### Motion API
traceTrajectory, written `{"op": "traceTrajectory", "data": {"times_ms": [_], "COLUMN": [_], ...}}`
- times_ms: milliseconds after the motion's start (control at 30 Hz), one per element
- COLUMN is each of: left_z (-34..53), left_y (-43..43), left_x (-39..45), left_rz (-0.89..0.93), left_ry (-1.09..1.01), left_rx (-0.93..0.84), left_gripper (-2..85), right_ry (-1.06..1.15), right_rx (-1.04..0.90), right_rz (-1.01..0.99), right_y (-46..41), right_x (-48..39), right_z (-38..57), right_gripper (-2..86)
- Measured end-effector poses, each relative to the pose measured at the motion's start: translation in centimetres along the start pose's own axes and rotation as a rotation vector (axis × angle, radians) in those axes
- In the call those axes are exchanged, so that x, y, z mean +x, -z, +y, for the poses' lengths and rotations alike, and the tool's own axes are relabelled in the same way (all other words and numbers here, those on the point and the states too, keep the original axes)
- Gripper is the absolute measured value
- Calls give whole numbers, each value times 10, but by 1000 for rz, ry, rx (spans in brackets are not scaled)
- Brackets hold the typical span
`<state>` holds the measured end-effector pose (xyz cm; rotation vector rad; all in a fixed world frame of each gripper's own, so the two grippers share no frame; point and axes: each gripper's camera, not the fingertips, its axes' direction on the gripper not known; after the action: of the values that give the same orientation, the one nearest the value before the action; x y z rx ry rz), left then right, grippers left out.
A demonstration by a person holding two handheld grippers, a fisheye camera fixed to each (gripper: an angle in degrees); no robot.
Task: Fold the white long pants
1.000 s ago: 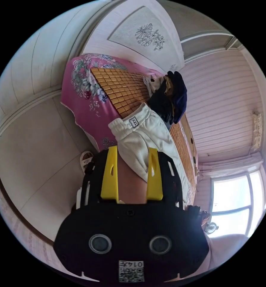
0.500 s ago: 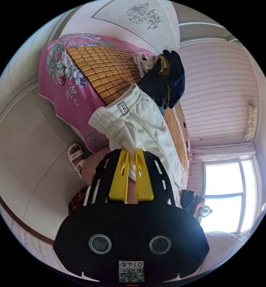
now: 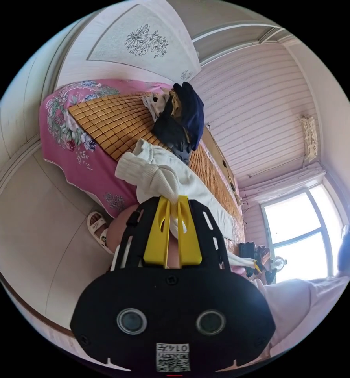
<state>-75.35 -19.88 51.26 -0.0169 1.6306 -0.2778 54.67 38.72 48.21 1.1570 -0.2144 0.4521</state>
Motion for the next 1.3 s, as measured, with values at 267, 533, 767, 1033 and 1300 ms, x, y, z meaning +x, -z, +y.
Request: {"op": "traceTrajectory", "data": {"times_ms": [267, 533, 767, 1033, 1300], "left_z": [-122, -132, -25, 92, 125], "left_y": [-86, -215, -296, -463, -497], "left_x": [87, 105, 151, 183, 176], "left_rz": [46, -446, -293, -421, -515], "left_ry": [-121, -102, -462, -682, -809], "left_rx": [90, -35, -307, -636, -728], "left_gripper": [60, 87, 72, 81, 23], "right_ry": [249, 224, -142, -176, -77], "right_rx": [-152, -182, -219, -224, -148], "right_rz": [29, 178, 207, 93, 72], "right_y": [-98, -197, -231, -241, -158], "right_x": [-109, -122, -39, -36, -32], "right_z": [-176, -148, -99, -105, -28], "right_gripper": [59, 116, 181, 55, 41]}}
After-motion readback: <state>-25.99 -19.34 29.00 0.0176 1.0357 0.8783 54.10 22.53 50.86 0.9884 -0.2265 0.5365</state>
